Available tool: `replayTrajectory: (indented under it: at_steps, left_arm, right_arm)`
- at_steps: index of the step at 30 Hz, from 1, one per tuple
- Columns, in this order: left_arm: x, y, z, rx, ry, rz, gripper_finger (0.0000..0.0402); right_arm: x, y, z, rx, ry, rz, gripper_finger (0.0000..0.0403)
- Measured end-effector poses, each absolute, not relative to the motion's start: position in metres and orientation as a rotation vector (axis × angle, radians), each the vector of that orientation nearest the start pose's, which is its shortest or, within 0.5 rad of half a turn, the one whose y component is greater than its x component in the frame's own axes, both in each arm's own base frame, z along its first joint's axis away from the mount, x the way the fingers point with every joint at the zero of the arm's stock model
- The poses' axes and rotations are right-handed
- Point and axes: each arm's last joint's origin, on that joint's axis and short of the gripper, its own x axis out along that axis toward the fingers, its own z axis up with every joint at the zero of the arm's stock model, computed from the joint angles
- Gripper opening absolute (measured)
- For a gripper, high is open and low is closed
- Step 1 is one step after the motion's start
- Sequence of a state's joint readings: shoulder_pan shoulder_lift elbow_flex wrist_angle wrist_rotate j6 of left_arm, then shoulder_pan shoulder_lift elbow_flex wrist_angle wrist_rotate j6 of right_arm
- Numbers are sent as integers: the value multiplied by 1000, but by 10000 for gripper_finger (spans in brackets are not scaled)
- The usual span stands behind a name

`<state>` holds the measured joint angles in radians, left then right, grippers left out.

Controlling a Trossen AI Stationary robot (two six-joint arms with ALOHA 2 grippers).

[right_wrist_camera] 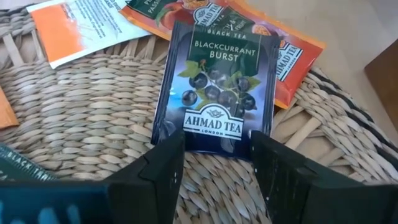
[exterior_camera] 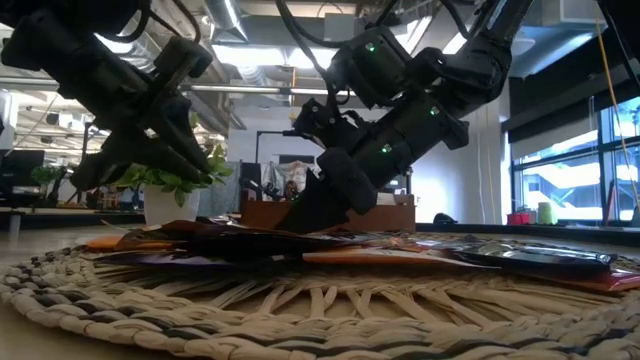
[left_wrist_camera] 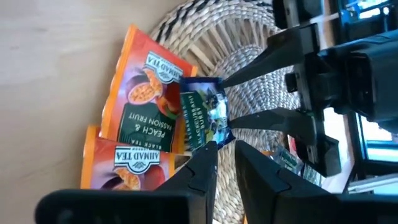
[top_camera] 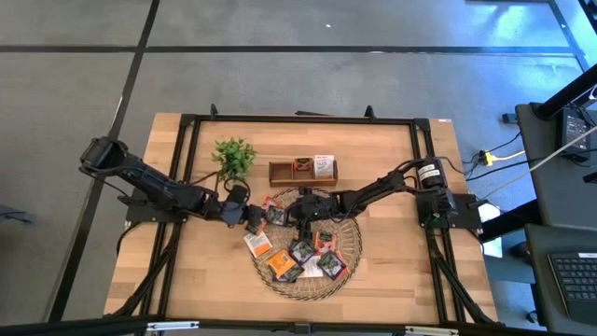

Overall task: Pick & Place Tea
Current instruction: Put the black and white tea bag into the left section of the wooden organizer

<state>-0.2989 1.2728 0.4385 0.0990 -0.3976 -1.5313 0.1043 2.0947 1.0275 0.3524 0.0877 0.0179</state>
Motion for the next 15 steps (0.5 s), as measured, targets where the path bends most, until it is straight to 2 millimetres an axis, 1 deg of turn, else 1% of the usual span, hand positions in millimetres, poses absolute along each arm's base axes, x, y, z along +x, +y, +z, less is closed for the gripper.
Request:
replayTrajectory:
  at_steps: [6,13,15]
  left_arm:
    - [219,-56,138,-1247,504,621,51]
    - [233,-55,127,-1293,461,592,51]
    - [235,-52,123,-1303,482,595,51]
  right_arm:
    - [393,38,82,-86,725,-12,186]
    - [393,38,82,-87,726,-11,186]
    - [393,38,82,-88,725,-11,186]
